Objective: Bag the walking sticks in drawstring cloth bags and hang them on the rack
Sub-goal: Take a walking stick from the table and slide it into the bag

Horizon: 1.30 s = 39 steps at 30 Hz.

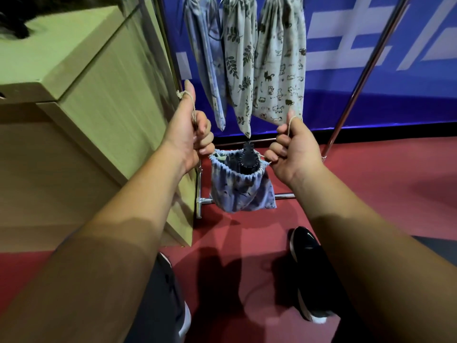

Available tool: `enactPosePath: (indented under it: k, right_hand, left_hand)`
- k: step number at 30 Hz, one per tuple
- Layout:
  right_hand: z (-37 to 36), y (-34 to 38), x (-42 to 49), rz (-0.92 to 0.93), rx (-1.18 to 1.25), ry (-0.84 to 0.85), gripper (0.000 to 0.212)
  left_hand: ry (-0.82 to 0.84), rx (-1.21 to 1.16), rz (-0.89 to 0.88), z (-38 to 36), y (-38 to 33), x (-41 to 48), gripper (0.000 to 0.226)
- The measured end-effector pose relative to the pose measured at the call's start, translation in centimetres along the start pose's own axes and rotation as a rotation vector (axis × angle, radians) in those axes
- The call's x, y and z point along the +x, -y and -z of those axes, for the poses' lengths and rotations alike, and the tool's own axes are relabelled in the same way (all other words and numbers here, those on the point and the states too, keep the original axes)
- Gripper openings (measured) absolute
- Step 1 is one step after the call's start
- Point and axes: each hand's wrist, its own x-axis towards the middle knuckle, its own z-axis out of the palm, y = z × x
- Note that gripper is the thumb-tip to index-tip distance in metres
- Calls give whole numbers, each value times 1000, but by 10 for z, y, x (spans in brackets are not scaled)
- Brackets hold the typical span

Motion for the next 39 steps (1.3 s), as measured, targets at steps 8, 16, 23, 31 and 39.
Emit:
enactPosePath:
  k: [8, 16, 23, 31, 39]
  right_hand:
    - [13, 2, 5, 11, -117, -158, 42]
    - [27, -10, 19, 154, -513, -254, 50]
    - [4, -5, 1, 2, -352, 116, 66]
    - [-4, -3, -8, -67, -424, 212, 69]
    - [14, -19, -12, 29, -620, 52, 67]
  left_hand:
    - [-146, 32, -55, 13, -8, 4, 78]
    - [-181, 343, -117, 23, 2, 9, 77]
    - [89, 305, -30, 24, 12, 13, 87]
    - [265, 241, 8, 1, 14, 3, 82]
    - [135, 222, 54, 18, 0, 4, 83]
